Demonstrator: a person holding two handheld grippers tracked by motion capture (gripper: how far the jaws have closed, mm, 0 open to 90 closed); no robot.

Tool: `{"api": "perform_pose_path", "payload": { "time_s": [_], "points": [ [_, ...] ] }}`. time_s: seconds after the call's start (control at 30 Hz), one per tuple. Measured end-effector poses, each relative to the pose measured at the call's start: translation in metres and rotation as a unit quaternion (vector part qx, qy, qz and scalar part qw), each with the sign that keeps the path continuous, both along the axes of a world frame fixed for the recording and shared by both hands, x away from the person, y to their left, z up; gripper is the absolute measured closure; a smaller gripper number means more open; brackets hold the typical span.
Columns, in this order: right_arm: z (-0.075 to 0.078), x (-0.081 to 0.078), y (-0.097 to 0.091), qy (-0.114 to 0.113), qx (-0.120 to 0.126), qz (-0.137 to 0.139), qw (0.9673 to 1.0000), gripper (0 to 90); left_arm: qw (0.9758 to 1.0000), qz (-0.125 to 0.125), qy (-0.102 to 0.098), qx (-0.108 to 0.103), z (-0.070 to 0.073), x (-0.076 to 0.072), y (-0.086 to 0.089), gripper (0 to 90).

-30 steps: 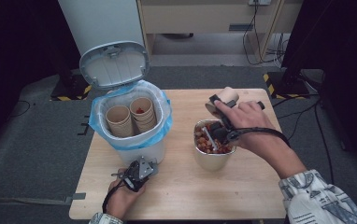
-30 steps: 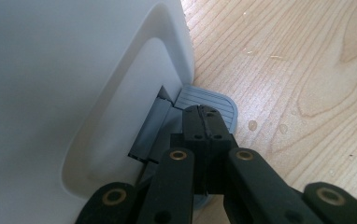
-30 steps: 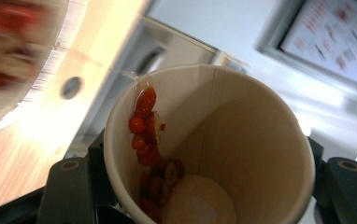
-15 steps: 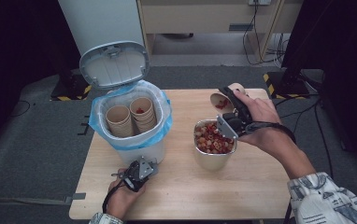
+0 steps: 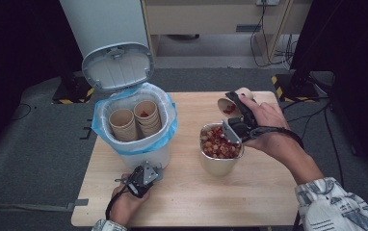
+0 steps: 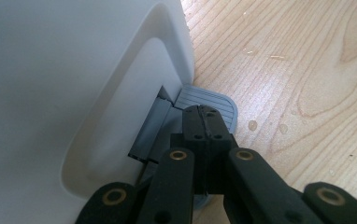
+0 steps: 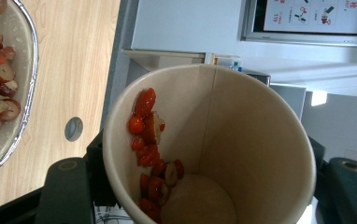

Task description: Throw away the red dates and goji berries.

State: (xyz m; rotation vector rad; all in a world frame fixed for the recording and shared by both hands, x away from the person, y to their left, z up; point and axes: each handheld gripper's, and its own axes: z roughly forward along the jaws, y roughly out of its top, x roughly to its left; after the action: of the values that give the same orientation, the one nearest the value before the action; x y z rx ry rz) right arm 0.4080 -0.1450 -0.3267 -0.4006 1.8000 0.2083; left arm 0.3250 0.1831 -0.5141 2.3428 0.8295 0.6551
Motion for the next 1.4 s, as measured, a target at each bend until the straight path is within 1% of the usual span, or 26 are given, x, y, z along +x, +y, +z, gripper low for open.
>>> {"api": "perform_pose_path", "payload": {
  "time_s": [0.07, 0.17, 0.2, 0.27, 0.3, 0.33, 0.37, 0.4, 0.43, 0.47, 0.53, 0.57, 0.6, 0.63, 0.67, 0.7, 0.77, 0.8, 0.87, 0.93, 1.03, 1.1, 1.2, 1.23, 1.27, 1.4],
  "points": [
    [0.000, 0.000, 0.001, 0.000, -0.012, -0.002, 0.9999, 32.6, 1.0000, 0.000, 0.001, 0.000, 0.000, 0.000, 0.000, 89.7],
    [0.001, 0.001, 0.003, -0.014, -0.058, -0.008, 0.9982, 32.8, 1.0000, 0.000, 0.000, 0.000, 0.000, 0.000, 0.000, 89.8],
    [0.004, 0.001, 0.003, -0.032, -0.083, -0.014, 0.9959, 32.9, 1.0000, 0.000, 0.000, 0.000, 0.000, 0.000, 0.000, 89.7],
    [0.014, 0.002, 0.003, -0.069, -0.105, -0.024, 0.9918, 33.3, 1.0000, 0.000, 0.001, -0.001, 0.000, 0.000, 0.000, 89.7],
    [0.017, 0.003, 0.005, -0.082, -0.113, -0.032, 0.9898, 33.7, 1.0000, -0.001, -0.001, 0.001, 0.000, 0.001, 0.001, 89.8],
    [0.012, 0.003, 0.009, -0.077, -0.129, -0.027, 0.9882, 34.0, 1.0000, -0.001, 0.000, 0.002, 0.001, 0.000, 0.001, 89.7],
    [-0.003, 0.003, 0.014, -0.059, -0.175, -0.016, 0.9827, 34.2, 1.0000, 0.000, 0.002, 0.000, 0.000, 0.000, 0.000, 89.8],
    [-0.019, 0.002, 0.020, -0.052, -0.241, 0.003, 0.9691, 34.4, 1.0000, -0.001, 0.002, 0.001, 0.000, 0.000, 0.000, 89.7],
    [-0.031, 0.000, 0.022, -0.040, -0.271, 0.003, 0.9619, 34.5, 1.0000, -0.001, 0.002, 0.000, 0.000, 0.000, 0.000, 89.7],
    [-0.030, -0.002, 0.025, -0.046, -0.287, 0.014, 0.9568, 34.5, 1.0000, -0.001, 0.001, -0.001, 0.000, 0.000, 0.000, 89.7],
    [-0.011, -0.001, 0.023, -0.062, -0.241, 0.003, 0.9686, 34.5, 1.0000, 0.000, 0.002, -0.001, 0.000, 0.000, 0.000, 89.7],
    [-0.002, 0.000, 0.020, -0.071, -0.217, -0.016, 0.9734, 34.6, 1.0000, 0.000, 0.002, 0.000, 0.000, 0.000, 0.000, 89.7],
    [-0.001, 0.000, 0.020, -0.074, -0.229, -0.012, 0.9705, 34.6, 1.0000, -0.001, 0.002, 0.001, 0.000, 0.000, 0.000, 89.7],
    [-0.012, 0.000, 0.023, -0.064, -0.276, -0.002, 0.9590, 34.7, 1.0000, -0.001, 0.002, 0.000, 0.000, 0.000, 0.000, 89.7],
    [-0.031, -0.003, 0.024, -0.041, -0.310, 0.010, 0.9499, 34.7, 1.0000, -0.001, 0.002, 0.000, 0.000, 0.000, 0.000, 89.8],
    [-0.043, -0.005, 0.026, -0.026, -0.323, 0.018, 0.9458, 34.7, 1.0000, 0.000, 0.002, 0.000, 0.000, 0.000, 0.000, 89.8],
    [-0.038, -0.006, 0.027, -0.031, -0.291, 0.011, 0.9562, 34.7, 1.0000, 0.000, 0.002, 0.000, 0.000, 0.000, 0.000, 89.7],
    [-0.034, -0.006, 0.028, -0.033, -0.288, 0.013, 0.9570, 34.6, 1.0000, 0.000, 0.002, 0.000, 0.000, 0.000, 0.000, 89.7],
    [-0.034, -0.004, 0.025, -0.026, -0.296, 0.012, 0.9548, 34.5, 1.0000, 0.000, 0.002, 0.000, 0.000, 0.000, 0.000, 89.8],
    [-0.027, -0.001, 0.023, -0.018, -0.250, 0.009, 0.9681, 34.3, 1.0000, 0.000, 0.002, 0.001, 0.000, 0.000, 0.000, 89.8],
    [-0.026, 0.001, 0.021, -0.001, -0.237, 0.002, 0.9716, 34.1, 1.0000, -0.002, 0.000, 0.001, 0.000, 0.001, 0.001, 89.7],
    [-0.026, 0.003, 0.018, 0.020, -0.186, 0.002, 0.9823, 33.9, 1.0000, 0.000, 0.002, 0.001, 0.000, 0.000, 0.000, 89.7],
    [-0.018, 0.008, 0.014, 0.031, -0.138, -0.005, 0.9899, 33.7, 1.0000, -0.001, -0.001, -0.001, 0.000, 0.001, 0.001, 89.7],
    [-0.016, 0.010, 0.012, 0.035, -0.122, -0.010, 0.9919, 33.6, 1.0000, 0.000, 0.001, -0.002, 0.000, 0.000, 0.000, 89.7],
    [-0.016, 0.010, 0.012, 0.035, -0.122, -0.010, 0.9919, 33.6, 1.0000, 0.000, 0.001, -0.002, 0.000, 0.000, 0.000, 89.7],
    [-0.005, 0.019, 0.009, 0.052, -0.060, -0.018, 0.9966, 33.4, 1.0000, -0.001, -0.001, 0.000, 0.000, 0.000, 0.001, 89.8]
  ]
}}
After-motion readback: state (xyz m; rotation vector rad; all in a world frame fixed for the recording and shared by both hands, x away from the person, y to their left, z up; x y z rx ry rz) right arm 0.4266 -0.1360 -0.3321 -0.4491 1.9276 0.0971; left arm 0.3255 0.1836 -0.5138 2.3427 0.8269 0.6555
